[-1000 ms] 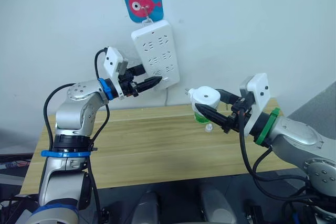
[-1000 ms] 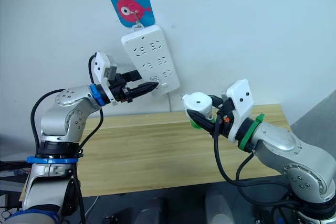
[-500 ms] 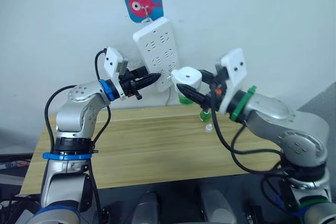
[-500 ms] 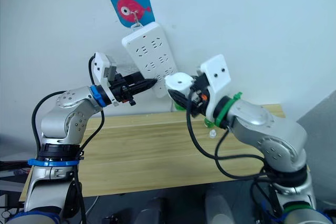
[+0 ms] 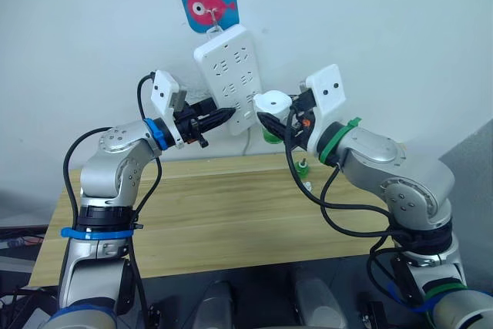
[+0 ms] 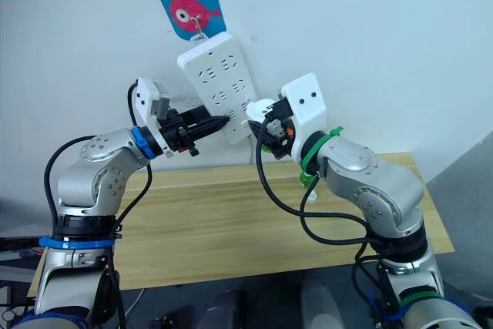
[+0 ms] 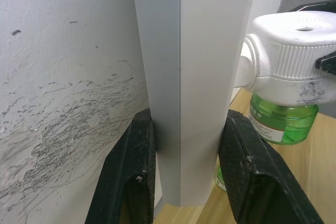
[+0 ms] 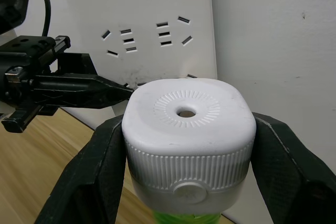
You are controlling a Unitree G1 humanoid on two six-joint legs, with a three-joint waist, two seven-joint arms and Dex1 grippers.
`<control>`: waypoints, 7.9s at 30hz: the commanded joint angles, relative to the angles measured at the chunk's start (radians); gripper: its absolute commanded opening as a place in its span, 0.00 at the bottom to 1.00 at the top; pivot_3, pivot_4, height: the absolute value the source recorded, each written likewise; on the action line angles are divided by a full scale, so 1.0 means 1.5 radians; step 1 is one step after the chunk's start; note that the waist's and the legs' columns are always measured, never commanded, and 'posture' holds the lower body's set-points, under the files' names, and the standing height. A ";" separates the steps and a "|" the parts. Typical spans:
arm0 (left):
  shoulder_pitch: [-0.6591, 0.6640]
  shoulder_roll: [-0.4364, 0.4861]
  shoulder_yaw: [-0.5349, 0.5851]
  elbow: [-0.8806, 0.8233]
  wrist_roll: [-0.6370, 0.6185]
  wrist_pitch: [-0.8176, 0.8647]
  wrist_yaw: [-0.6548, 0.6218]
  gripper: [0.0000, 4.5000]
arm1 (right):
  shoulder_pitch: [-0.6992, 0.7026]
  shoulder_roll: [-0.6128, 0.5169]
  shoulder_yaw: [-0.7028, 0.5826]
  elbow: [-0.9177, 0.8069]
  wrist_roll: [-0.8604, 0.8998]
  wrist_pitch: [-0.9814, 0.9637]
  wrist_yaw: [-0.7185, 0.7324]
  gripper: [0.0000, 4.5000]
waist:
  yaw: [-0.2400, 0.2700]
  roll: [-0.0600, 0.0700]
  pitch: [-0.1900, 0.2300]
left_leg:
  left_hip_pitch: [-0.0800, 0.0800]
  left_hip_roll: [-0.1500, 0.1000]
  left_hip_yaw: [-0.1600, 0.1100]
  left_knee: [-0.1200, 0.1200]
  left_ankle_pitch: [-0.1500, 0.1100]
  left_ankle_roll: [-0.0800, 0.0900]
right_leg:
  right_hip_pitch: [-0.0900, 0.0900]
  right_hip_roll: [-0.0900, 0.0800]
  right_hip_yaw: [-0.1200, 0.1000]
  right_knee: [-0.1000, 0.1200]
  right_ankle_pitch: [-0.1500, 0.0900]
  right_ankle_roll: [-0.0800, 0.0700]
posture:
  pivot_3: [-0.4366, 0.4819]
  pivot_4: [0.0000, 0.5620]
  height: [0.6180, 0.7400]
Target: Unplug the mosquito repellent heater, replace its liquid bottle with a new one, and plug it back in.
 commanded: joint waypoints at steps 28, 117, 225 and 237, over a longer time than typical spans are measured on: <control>0.010 0.003 -0.009 -0.051 -0.017 0.028 -0.009 0.28 | 0.004 0.078 0.030 -0.011 -0.141 -0.040 0.059 0.66 | -0.006 0.000 0.000 | 0.000 0.000 0.000 0.000 0.000 0.001 | 0.000 0.000 0.000 0.001 0.000 0.000 | 0.27 0.33 0.95; 0.000 0.032 -0.002 0.037 0.046 -0.055 -0.015 0.36 | 0.019 0.087 0.046 0.055 -0.228 -0.020 0.250 1.00 | -0.014 -0.001 -0.005 | -0.003 -0.001 0.001 0.000 0.001 -0.001 | -0.005 -0.001 0.000 0.002 0.000 0.000 | 0.28 0.31 0.95; 0.429 0.152 0.071 -0.381 -0.067 -0.091 -0.078 1.00 | 0.025 0.167 -0.030 0.143 -0.231 -0.115 0.200 0.00 | 0.043 -0.004 -0.007 | 0.002 0.001 0.000 0.001 0.005 -0.003 | -0.005 0.002 0.000 0.013 0.002 -0.004 | 0.39 0.28 0.95; 0.426 0.152 0.068 -0.376 -0.065 -0.096 -0.078 1.00 | 0.037 0.091 0.050 0.090 -0.224 -0.113 0.263 0.00 | 0.041 -0.004 -0.007 | 0.001 0.001 0.000 -0.001 0.005 -0.003 | -0.005 0.001 0.000 0.011 0.002 -0.004 | 0.39 0.27 0.95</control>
